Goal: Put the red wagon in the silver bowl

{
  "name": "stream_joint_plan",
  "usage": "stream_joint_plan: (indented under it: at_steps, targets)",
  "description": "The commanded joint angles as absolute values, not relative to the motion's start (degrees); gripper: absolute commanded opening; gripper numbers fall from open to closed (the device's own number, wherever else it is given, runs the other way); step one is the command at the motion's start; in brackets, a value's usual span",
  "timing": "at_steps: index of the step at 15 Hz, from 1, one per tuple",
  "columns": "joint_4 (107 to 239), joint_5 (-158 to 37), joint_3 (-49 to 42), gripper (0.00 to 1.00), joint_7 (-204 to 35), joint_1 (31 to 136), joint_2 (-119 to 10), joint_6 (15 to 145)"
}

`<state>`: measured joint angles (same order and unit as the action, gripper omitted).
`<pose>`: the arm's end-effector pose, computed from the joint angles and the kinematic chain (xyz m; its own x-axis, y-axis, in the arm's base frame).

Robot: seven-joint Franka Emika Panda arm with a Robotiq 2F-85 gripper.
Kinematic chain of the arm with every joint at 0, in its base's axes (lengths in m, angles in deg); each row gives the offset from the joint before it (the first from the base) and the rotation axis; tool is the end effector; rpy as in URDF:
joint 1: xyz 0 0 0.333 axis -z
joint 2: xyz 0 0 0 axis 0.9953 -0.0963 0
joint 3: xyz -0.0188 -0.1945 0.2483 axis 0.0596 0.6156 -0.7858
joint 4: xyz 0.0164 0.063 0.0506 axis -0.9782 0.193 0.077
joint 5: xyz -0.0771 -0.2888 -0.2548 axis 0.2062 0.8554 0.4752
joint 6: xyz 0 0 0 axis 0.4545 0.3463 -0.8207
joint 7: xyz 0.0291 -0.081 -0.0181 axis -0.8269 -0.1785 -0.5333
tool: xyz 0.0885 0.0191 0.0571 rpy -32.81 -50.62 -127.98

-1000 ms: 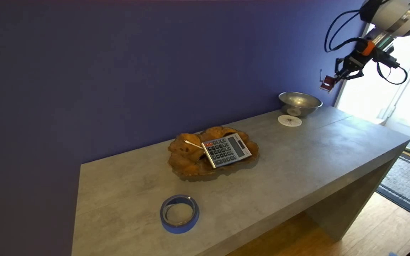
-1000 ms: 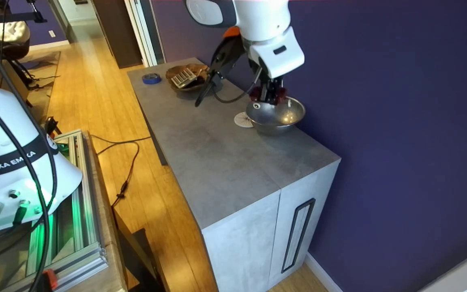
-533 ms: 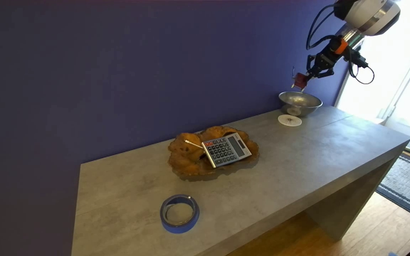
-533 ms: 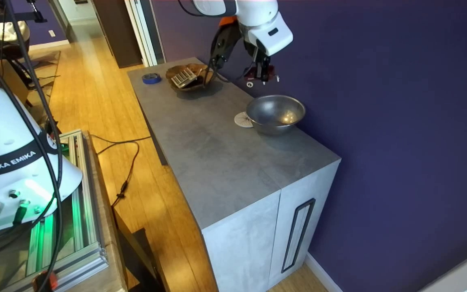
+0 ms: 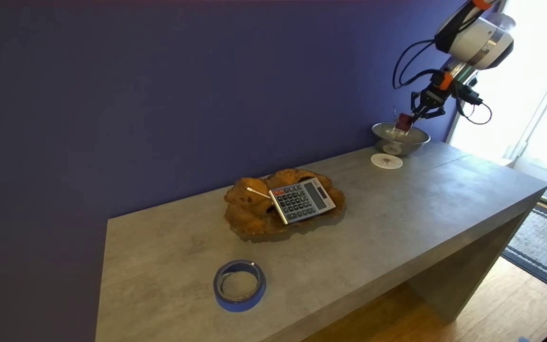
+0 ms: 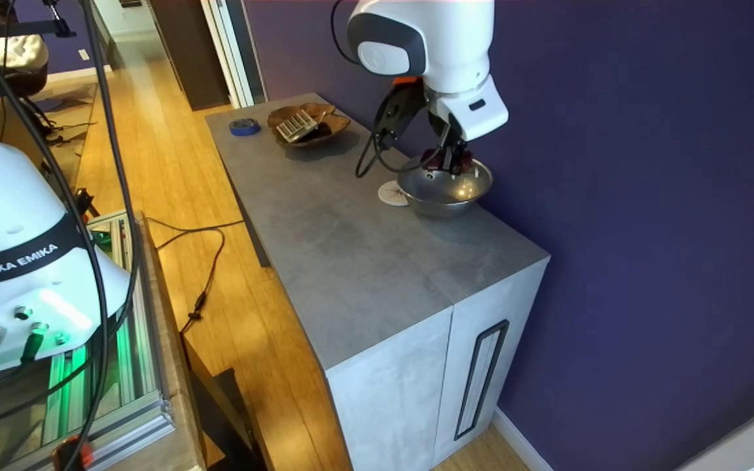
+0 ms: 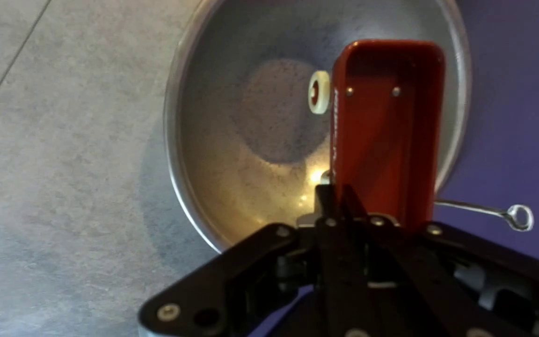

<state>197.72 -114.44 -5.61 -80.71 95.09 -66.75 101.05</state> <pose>0.5826 -0.1540 0.2030 0.5387 -0.8424 -0.0086 -0.7640 -0.4842 -0.4265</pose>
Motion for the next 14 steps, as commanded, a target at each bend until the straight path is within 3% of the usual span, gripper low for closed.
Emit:
stream_joint_plan:
  at_steps: [1,2,3,4,8,13,14]
  targets:
    - [193.16,-109.89,-3.57,0.01,-86.75,93.59,-71.56,98.92]
    - [192.65,-108.79,-3.43,0.01,-87.89,93.53,-72.34,98.5]
    - [192.07,-107.81,-3.34,0.29,-89.14,93.39,-73.1,97.94]
    - [191.79,-107.11,-3.39,0.3,-90.04,93.5,-73.31,97.51]
    - [196.52,-106.69,-3.51,0.57,-89.91,94.68,-67.86,95.84]
    - [210.3,-106.06,-3.53,0.92,-69.25,100.1,-54.29,86.54]
    - [202.68,-107.57,-3.46,0.73,-75.18,98.35,-61.33,88.31]
